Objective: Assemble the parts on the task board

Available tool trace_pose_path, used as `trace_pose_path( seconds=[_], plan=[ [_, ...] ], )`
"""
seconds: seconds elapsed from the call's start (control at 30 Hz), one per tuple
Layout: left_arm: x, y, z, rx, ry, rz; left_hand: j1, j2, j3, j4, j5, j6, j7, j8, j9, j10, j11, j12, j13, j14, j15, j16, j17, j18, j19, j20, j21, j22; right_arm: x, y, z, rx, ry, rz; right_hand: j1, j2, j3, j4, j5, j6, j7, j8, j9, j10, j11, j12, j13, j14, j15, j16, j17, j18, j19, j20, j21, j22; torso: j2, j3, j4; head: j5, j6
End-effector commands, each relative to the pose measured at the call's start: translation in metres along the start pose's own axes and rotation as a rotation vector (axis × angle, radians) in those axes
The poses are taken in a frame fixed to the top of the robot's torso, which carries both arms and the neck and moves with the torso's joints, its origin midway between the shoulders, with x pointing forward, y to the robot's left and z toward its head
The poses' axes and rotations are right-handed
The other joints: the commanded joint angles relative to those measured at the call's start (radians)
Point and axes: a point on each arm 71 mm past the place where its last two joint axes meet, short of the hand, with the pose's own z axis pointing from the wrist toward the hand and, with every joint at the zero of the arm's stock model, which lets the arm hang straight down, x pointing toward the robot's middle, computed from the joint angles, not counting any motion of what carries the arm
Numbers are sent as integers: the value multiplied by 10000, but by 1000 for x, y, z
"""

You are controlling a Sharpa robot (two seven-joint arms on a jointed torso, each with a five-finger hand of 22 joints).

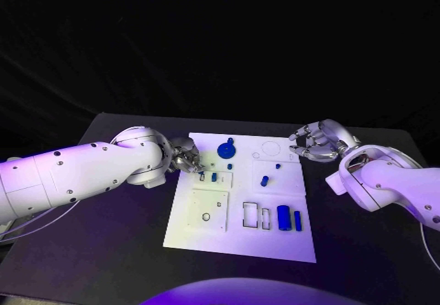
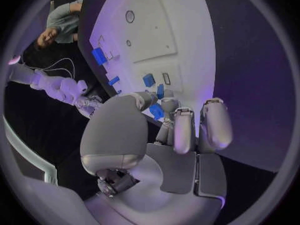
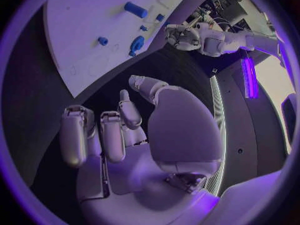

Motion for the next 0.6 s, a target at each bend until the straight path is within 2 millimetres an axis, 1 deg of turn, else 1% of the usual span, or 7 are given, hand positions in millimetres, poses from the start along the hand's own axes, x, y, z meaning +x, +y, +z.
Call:
trace_pose_path(
  seconds=[0.03,0.13,0.23,0.33,0.6],
  plan=[
    [2,-3,1,-3,-22,421,42,-73,1328,-1251,30,106,-54,36,352,57,0,37,7,449,-16,-48,89,-54,32,-28,33,9,1,1,0,-54,121,-65,-95,-33,40,-27,29,-74,0,25,11,-23,-27,-49,-10,604,-2,-45,804,150,59,15,-27,1715,13,5,-3,-1,-36],
    [3,-4,2,9,1,556,27,-95,1360,-1262,29,111,-59,48,358,65,-5,43,14,448,-19,-51,83,-54,32,-31,32,6,2,1,0,-55,123,-63,-95,-33,40,-27,29,-74,0,25,11,-23,-27,-49,-10,604,-2,-45,804,150,59,15,-27,1715,13,5,2,3,-52],
    [4,-5,2,7,25,703,6,-169,1427,-1304,26,109,-69,67,371,86,-15,61,42,449,-28,-50,86,-58,40,-38,42,27,2,0,0,-49,152,-62,-110,-29,44,-29,28,-82,0,41,12,-31,-27,-55,-19,604,-3,-48,803,153,55,14,-42,1709,7,3,2,-3,-72],
    [5,-5,3,-13,51,846,2,-181,1437,-1311,27,110,-71,70,373,95,-17,69,56,448,-29,-51,83,-59,43,-39,45,34,2,0,-1,-36,185,-57,-110,-29,44,-29,28,-82,0,41,12,-31,-27,-55,-19,604,-3,-48,803,153,55,14,-42,1709,-7,0,5,-10,-103],
    [6,-5,6,-87,104,1125,-1,-187,1443,-1313,26,112,-71,73,375,95,-18,68,53,448,-29,-51,83,-60,45,-40,48,40,2,0,0,-38,210,-49,-118,-35,40,-30,27,-85,0,45,12,-37,-26,-60,-26,605,-3,-47,805,153,54,14,-45,1708,-2,-5,12,14,-113]
  ],
)
